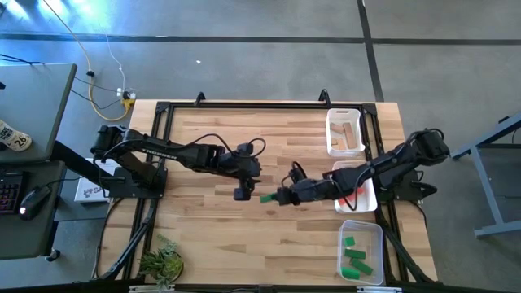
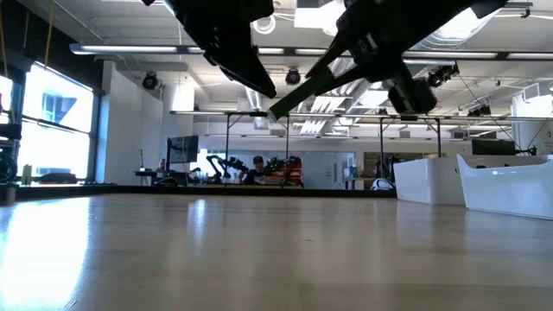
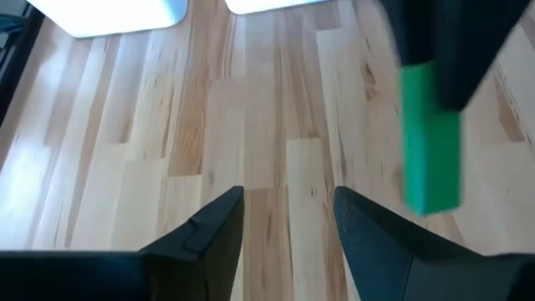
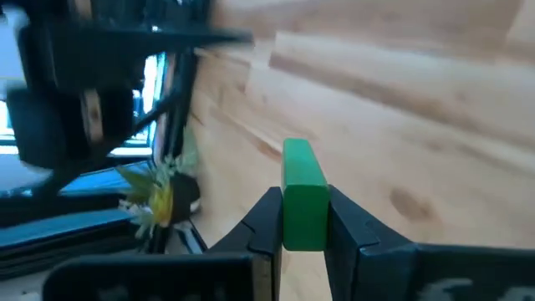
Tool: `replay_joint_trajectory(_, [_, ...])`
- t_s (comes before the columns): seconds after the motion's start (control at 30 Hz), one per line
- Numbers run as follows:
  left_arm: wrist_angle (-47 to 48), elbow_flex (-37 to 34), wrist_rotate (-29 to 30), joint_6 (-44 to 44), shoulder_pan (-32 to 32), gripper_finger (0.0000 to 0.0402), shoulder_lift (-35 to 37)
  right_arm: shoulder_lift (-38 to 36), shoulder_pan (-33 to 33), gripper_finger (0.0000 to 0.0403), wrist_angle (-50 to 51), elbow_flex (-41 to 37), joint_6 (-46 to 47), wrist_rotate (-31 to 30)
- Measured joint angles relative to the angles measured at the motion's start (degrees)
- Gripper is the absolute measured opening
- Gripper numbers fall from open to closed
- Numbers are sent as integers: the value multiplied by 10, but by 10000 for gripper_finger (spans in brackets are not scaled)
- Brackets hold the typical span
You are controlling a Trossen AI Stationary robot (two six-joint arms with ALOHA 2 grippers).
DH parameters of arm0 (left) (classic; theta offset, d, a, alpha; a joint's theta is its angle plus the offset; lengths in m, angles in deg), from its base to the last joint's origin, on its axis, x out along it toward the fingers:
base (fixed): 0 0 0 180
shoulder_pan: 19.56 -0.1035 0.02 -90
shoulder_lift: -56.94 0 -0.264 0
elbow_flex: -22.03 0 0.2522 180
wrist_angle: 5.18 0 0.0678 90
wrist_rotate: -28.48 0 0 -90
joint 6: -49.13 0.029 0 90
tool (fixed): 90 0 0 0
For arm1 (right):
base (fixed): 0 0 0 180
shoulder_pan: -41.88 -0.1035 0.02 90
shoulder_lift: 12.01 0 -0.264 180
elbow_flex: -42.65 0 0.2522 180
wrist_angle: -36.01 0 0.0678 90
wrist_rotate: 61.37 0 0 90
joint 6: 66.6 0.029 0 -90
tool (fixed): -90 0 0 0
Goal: Sort & place blocks by color
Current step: Put the green block into the transparent bin
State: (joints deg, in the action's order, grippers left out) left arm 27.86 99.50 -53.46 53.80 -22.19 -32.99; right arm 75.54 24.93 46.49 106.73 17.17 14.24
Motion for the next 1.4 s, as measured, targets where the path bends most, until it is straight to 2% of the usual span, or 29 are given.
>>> replay_joint_trajectory(0.3, [11,0,1,0,0,171,0,0,-61,34,45,0,74,-14])
replay_joint_trajectory(0.53, [10,0,1,0,0,170,0,-14,-104,34,120,0,137,21])
replay_joint_trajectory(0.8, [10,0,1,0,-8,170,0,-75,-162,34,209,0,212,-47])
replay_joint_trajectory(1.07, [10,-1,1,-4,-26,170,-1,-127,-189,34,287,0,215,-36])
replay_joint_trajectory(1.4, [-13,-1,1,-91,-49,170,-1,-213,-230,34,397,0,214,-33])
